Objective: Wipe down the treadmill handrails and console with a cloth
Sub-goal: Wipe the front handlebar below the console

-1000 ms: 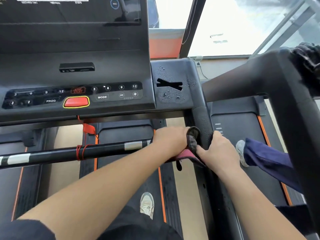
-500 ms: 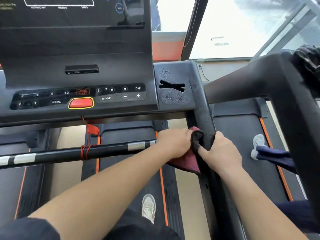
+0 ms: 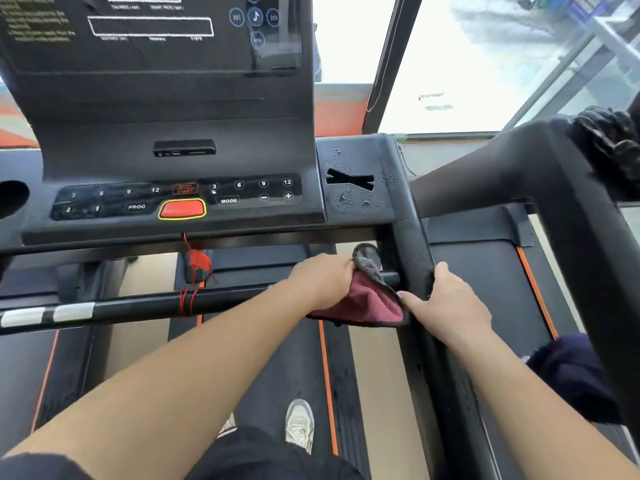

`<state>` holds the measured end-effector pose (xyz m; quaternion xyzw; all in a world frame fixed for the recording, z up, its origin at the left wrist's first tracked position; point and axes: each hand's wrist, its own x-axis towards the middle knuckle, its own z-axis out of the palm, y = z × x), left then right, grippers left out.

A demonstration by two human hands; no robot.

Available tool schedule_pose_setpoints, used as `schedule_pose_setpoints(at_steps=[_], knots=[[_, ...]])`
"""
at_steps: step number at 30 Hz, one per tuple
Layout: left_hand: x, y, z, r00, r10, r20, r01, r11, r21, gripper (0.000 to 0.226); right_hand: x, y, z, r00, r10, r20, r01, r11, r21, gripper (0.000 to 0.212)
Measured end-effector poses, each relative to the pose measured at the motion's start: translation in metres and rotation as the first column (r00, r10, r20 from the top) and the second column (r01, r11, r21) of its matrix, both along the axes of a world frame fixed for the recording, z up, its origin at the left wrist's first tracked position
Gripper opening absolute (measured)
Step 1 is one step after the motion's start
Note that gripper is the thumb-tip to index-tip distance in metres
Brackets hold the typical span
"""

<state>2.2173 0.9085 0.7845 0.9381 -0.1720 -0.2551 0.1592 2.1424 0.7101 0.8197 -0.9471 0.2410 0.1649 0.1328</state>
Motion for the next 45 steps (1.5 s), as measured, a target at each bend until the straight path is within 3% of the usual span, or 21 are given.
schedule_pose_setpoints(at_steps=[3,7,11,14,18,21,24,26,29,30,34,36,37,39,41,43,45], knots=[[-0.038,0.051,-0.013,0.950,0.005,0.312,-0.031,0.996,0.078,0.019,-0.014,0.010,0.001,0.985,0.097,0.145,-0.092,0.995,-0.042,0.096],[-0.068,0.103,-0.038,0.832,0.091,0.547,-0.076,0.996,-0.050,0.032,-0.029,0.045,-0.001,0.876,0.313,0.366,-0.334,0.942,-0.007,0.084],[-0.075,0.072,-0.017,0.873,0.244,0.422,-0.169,0.964,-0.206,0.050,-0.036,0.092,-0.013,0.760,0.461,0.457,-0.567,0.815,0.120,0.061],[-0.075,0.071,-0.002,0.939,0.253,0.233,-0.163,0.925,-0.344,0.043,-0.033,0.119,-0.019,0.698,0.509,0.503,-0.656,0.737,0.163,0.061],[-0.089,0.116,-0.009,0.943,0.186,0.276,-0.088,0.939,-0.332,0.051,-0.024,0.137,-0.035,0.661,0.669,0.341,-0.715,0.699,0.016,0.067],[-0.110,0.145,-0.008,0.884,0.311,0.349,-0.156,0.899,-0.408,0.045,-0.011,0.159,-0.050,0.639,0.748,0.182,-0.721,0.664,-0.198,0.072],[-0.132,0.172,-0.008,0.803,0.471,0.365,-0.256,0.826,-0.503,0.036,0.006,0.184,-0.054,0.638,0.765,0.083,-0.724,0.633,-0.272,0.064],[-0.144,0.189,-0.007,0.774,0.530,0.346,-0.315,0.797,-0.514,0.032,0.024,0.195,-0.046,0.599,0.800,-0.014,-0.782,0.582,-0.224,0.059],[-0.155,0.203,-0.011,0.750,0.568,0.338,-0.353,0.776,-0.522,0.030,0.050,0.207,-0.036,0.586,0.802,-0.115,-0.807,0.590,0.005,0.053],[-0.158,0.203,-0.011,0.746,0.575,0.336,-0.359,0.772,-0.524,0.030,0.052,0.210,-0.036,0.572,0.812,-0.117,-0.816,0.577,0.017,0.054],[-0.164,0.197,-0.012,0.724,0.591,0.355,-0.363,0.764,-0.533,0.029,0.031,0.204,-0.045,0.450,0.889,0.089,-0.867,0.458,-0.198,0.065],[-0.166,0.195,-0.013,0.728,0.593,0.346,-0.361,0.759,-0.541,0.030,0.035,0.184,-0.041,0.485,0.870,0.092,-0.865,0.492,-0.101,0.057],[-0.166,0.196,-0.014,0.730,0.594,0.338,-0.368,0.758,-0.539,0.030,0.044,0.171,-0.037,0.549,0.835,0.044,-0.835,0.550,-0.021,0.053],[-0.166,0.200,-0.018,0.726,0.600,0.336,-0.387,0.761,-0.521,0.030,0.067,0.146,-0.030,0.666,0.733,-0.141,-0.728,0.679,0.095,0.070],[-0.166,0.203,-0.021,0.713,0.624,0.320,-0.431,0.749,-0.502,0.029,0.080,0.137,-0.030,0.724,0.653,-0.222,-0.643,0.755,0.125,0.080],[-0.166,0.203,-0.020,0.697,0.655,0.290,-0.481,0.728,-0.488,0.031,0.076,0.155,-0.034,0.718,0.673,-0.177,-0.669,0.737,0.092,0.060],[-0.166,0.203,-0.016,0.685,0.679,0.263,-0.517,0.708,-0.482,0.033,0.057,0.191,-0.040,0.665,0.746,-0.026,-0.745,0.665,0.044,0.048]])
